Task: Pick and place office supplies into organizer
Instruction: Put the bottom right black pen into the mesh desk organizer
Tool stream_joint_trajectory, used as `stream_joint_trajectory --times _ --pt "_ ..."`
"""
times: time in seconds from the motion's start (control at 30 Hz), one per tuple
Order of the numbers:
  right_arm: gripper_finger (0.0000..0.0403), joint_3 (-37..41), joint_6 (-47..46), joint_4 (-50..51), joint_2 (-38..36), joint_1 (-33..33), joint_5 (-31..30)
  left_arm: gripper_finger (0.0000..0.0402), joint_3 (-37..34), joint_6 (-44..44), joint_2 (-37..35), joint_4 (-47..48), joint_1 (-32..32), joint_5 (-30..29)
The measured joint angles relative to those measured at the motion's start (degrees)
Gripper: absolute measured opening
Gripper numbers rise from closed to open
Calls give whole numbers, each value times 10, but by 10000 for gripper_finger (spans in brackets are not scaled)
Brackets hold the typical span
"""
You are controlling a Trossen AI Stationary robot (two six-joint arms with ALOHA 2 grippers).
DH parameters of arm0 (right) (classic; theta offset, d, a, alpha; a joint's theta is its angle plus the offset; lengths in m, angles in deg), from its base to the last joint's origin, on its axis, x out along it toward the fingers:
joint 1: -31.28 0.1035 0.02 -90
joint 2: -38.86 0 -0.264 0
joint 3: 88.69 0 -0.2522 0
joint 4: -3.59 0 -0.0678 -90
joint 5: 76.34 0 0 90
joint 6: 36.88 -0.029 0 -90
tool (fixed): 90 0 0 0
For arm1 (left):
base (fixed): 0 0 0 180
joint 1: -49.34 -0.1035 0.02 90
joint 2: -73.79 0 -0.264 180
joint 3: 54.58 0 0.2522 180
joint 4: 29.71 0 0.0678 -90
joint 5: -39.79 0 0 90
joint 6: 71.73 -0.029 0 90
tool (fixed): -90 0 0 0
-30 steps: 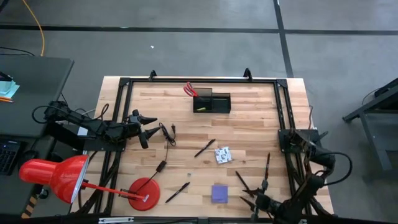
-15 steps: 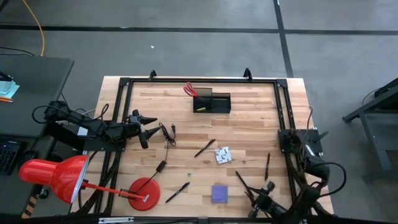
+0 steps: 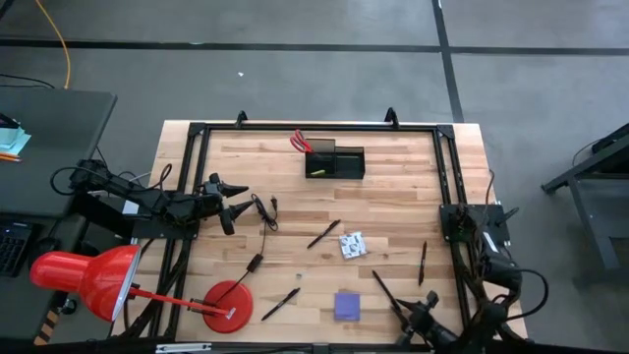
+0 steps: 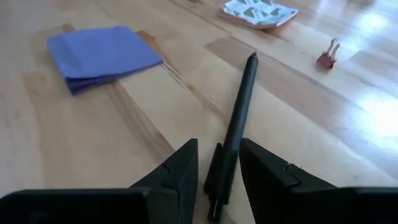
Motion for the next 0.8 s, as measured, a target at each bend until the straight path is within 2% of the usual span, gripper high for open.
stream_joint_trajectory --times 0.2,0.6,0.8 --pt "110 0 -3 -13 14 0 -22 232 0 0 0 0 0 0" --pt "110 25 2 -51 10 -8 -4 232 0 0 0 0 0 0" --pt "80 40 4 -71 10 -7 -6 232 0 0 0 0 0 0"
